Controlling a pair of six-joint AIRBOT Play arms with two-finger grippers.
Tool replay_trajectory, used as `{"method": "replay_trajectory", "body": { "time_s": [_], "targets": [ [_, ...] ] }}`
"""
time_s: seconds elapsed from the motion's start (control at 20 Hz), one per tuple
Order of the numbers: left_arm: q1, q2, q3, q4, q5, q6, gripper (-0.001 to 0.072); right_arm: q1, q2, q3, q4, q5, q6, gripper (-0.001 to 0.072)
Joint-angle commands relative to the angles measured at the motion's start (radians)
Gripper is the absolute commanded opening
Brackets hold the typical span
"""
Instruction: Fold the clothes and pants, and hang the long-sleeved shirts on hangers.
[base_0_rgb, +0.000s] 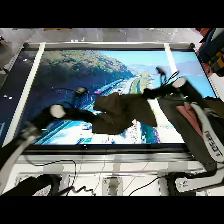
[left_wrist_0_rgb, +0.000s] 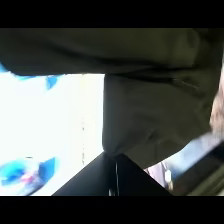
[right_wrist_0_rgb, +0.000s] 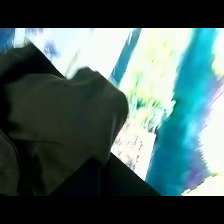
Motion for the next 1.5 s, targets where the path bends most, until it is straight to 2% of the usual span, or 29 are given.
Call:
{"method": "replay_trajectory", "body": {
  "time_s": [0.0, 0.1, 0.25, 0.5, 0.6, 0.75, 0.85, 1.0, 1.15, 1.35, 1.45],
  "targets": [
    [0.240, 0.221, 0.000, 0.003, -0.018, 0.037, 0.0012, -0.087, 0.160, 0.100, -0.032, 0.002, 0.000, 0.0012],
    [0.375, 0.361, 0.000, 0.005, 0.008, 0.098, 0.0012, -0.127, 0.278, 0.114, -0.044, 0.002, 0.000, 0.0012],
    [0.500, 0.540, 0.000, 0.004, 0.175, 0.099, 0.0012, -0.131, 0.453, 0.114, -0.048, 0.003, 0.000, 0.0012],
    [0.551, 0.769, 0.000, 0.005, 0.504, 0.100, 0.0012, -0.131, 0.730, 0.114, -0.048, 0.011, 0.001, 0.0012],
    [0.551, 0.844, 0.000, 0.006, 0.590, 0.100, 0.0012, -0.131, 0.837, 0.114, -0.029, 0.056, 0.009, 0.0013],
    [0.551, 0.943, 0.000, 0.085, 0.627, 0.099, 0.0012, -0.131, 0.991, 0.114, 0.000, 0.146, 0.013, 0.0013],
    [0.551, 0.981, 0.000, 0.143, 0.545, 0.098, 0.0010, -0.131, 1.080, 0.114, 0.003, 0.158, 0.086, 0.0012],
    [0.552, 0.922, 0.000, 0.195, 0.290, 0.057, 0.0008, -0.132, 1.104, 0.111, -0.004, 0.155, 0.219, 0.0012],
    [0.549, 0.719, 0.000, 0.195, 0.159, 0.034, 0.0009, -0.131, 0.993, 0.043, -0.007, 0.128, 0.242, 0.0012],
    [0.540, 0.387, 0.001, 0.183, 0.175, 0.035, 0.0010, -0.113, 0.690, -0.138, 0.042, 0.084, 0.257, 0.0013],
    [0.494, 0.210, 0.001, 0.179, 0.284, 0.040, 0.0011, -0.050, 0.510, -0.212, 0.049, -0.041, 0.256, 0.0013]
  ]
}}
